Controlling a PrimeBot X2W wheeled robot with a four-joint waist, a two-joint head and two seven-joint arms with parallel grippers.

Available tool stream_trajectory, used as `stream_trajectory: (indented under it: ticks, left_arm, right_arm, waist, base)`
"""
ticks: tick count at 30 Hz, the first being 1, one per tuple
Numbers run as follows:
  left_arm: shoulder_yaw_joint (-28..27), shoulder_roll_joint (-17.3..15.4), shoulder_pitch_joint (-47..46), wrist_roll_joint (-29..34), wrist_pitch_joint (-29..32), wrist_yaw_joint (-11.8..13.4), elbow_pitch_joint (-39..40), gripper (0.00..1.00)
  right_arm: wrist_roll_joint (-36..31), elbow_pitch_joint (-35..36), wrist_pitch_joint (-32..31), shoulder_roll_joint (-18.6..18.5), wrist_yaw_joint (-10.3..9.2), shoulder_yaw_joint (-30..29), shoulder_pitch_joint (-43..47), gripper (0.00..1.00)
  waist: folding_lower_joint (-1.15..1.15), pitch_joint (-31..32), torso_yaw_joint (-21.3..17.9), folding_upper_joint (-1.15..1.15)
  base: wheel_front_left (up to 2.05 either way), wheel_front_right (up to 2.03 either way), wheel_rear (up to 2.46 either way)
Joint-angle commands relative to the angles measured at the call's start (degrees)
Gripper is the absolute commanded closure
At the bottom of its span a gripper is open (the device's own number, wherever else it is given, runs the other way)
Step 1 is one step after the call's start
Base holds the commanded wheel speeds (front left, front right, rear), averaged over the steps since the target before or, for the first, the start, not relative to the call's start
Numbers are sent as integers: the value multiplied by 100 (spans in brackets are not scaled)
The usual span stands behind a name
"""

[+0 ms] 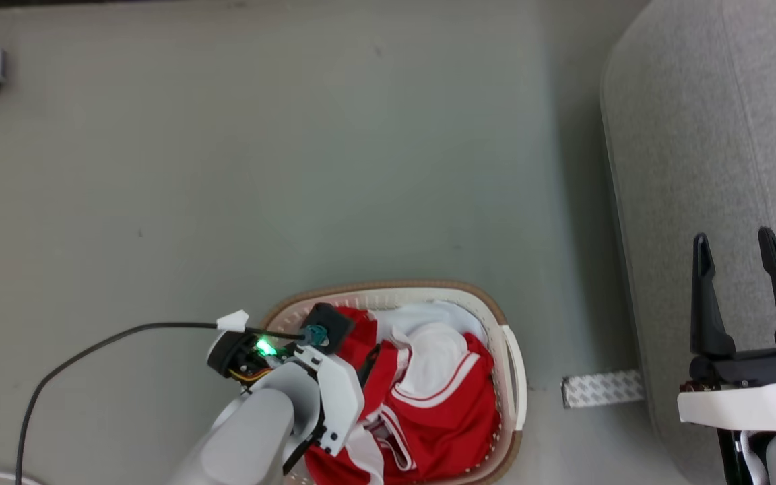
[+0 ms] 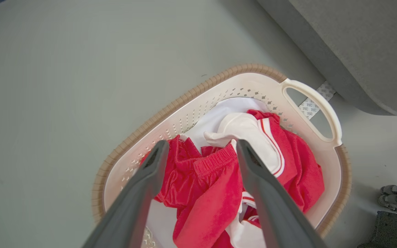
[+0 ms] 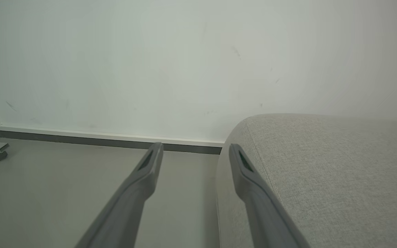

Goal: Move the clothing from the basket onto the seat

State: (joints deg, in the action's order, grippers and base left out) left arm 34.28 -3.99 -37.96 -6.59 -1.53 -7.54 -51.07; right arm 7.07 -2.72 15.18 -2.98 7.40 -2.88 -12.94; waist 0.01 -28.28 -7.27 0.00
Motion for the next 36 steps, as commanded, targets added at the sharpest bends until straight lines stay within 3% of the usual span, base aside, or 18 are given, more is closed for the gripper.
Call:
stream_trajectory:
  ticks: [1, 12, 24, 25, 26, 31, 36]
  left_arm:
    - [22, 12, -83, -51, 14, 12, -89, 0]
    - [356, 54, -639, -409, 91, 11, -1007, 0]
    - [835, 87, -870, -960, 109, 11, -1486, 0]
    - [912, 91, -843, -1015, 135, 11, -1508, 7]
    - [980, 95, -809, -1096, 87, 11, -1493, 100]
    - [1190, 95, -559, -1592, -191, 11, -1241, 100]
    - [1389, 98, -206, -2197, -550, 11, -857, 100]
  right_arm:
    - [54, 31, 0, 5, 17, 12, -90, 0]
    - [208, 266, 0, 5, 17, -21, -390, 0]
    - [468, 438, 0, 4, 17, -183, -552, 0]
    - [469, 426, 0, 3, 17, -197, -543, 0]
    - [460, 404, 0, 3, 17, -208, -524, 0]
    - [538, 326, 0, 3, 17, -294, -321, 0]
    - [643, 211, 0, 2, 17, -480, 101, 0]
  waist:
    - [-1, -289, -172, 0]
    - [-1, -884, -287, 0]
    - [-1, -1247, -311, 0]
    - [-1, -1217, -312, 0]
    - [-1, -1168, -309, 0]
    - [-1, -687, -225, 0]
    - [-1, 246, -31, 0]
  base:
    - [0, 0, 0]
    - [0, 0, 0]
    - [0, 0, 0]
    - [0, 0, 0]
    - [0, 0, 0]
    - [0, 0, 0]
    - [0, 0, 0]
